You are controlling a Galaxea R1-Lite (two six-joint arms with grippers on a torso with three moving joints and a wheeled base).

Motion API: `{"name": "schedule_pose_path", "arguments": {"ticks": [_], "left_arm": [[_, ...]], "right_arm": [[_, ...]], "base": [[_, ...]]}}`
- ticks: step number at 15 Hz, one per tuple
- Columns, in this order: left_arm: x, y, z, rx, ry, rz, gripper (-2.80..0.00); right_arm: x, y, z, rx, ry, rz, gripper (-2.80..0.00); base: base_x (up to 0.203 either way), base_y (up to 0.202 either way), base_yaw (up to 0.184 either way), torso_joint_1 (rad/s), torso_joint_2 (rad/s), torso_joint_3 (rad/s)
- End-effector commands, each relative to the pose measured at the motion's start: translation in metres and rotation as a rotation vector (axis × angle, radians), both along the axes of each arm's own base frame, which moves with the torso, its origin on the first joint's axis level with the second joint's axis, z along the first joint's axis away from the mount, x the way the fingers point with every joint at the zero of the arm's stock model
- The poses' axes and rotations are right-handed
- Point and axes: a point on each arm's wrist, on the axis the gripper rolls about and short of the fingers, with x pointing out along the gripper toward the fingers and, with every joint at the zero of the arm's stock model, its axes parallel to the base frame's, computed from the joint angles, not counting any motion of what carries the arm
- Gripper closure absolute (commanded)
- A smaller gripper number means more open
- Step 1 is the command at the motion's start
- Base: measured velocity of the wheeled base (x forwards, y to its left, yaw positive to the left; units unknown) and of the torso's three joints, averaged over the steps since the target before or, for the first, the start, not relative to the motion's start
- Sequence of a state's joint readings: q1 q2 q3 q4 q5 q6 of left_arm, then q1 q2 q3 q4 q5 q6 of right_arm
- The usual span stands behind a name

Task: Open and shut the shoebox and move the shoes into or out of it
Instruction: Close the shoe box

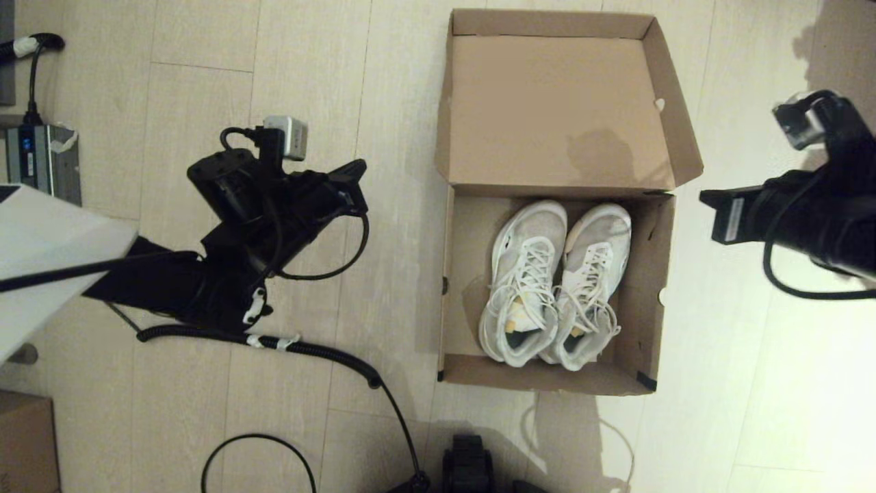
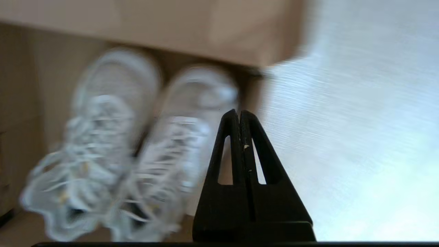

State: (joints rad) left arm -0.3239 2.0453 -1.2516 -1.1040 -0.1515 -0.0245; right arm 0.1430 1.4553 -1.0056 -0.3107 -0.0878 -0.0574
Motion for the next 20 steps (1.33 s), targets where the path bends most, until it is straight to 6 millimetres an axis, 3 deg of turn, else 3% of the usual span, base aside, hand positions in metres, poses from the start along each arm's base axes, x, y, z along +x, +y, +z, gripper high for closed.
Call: {"name": "schedule_pose_path", "arguments": {"ticks": [1, 4, 8, 13, 17, 20], "left_arm": [[0.013, -0.009, 0.006, 0.001, 0.000, -0.016, 0.00], [0.043, -0.025, 0.009, -0.015, -0.049, -0.039, 0.00], [0.073, -0.047, 0.017, -0.102, -0.138, -0.095, 0.00], [0.063, -0.083, 0.012, -0.151, -0.052, -0.366, 0.00], [0.057, -0.098, 0.010, -0.137, -0.028, -0.420, 0.00], [0.057, -0.097, 0.011, -0.138, -0.029, -0.414, 0.00]], "right_arm": [[-0.012, -0.025, 0.024, 0.001, -0.003, -0.087, 0.00], [0.016, -0.070, 0.024, 0.046, 0.044, -0.218, 0.00], [0.074, -0.104, 0.016, 0.377, 0.022, -0.186, 0.00], [0.140, -0.127, -0.010, 0.483, 0.050, -0.117, 0.00], [0.158, -0.130, -0.007, 0.665, 0.048, -0.083, 0.00], [0.154, -0.135, 0.001, 0.785, 0.120, 0.176, 0.00]], "base": [[0.000, 0.000, 0.000, 0.000, 0.00, 0.000], [0.000, 0.000, 0.000, 0.000, 0.00, 0.000], [0.000, 0.000, 0.000, 0.000, 0.00, 0.000], [0.000, 0.000, 0.000, 0.000, 0.00, 0.000], [0.000, 0.000, 0.000, 0.000, 0.00, 0.000], [0.000, 0.000, 0.000, 0.000, 0.00, 0.000]]}}
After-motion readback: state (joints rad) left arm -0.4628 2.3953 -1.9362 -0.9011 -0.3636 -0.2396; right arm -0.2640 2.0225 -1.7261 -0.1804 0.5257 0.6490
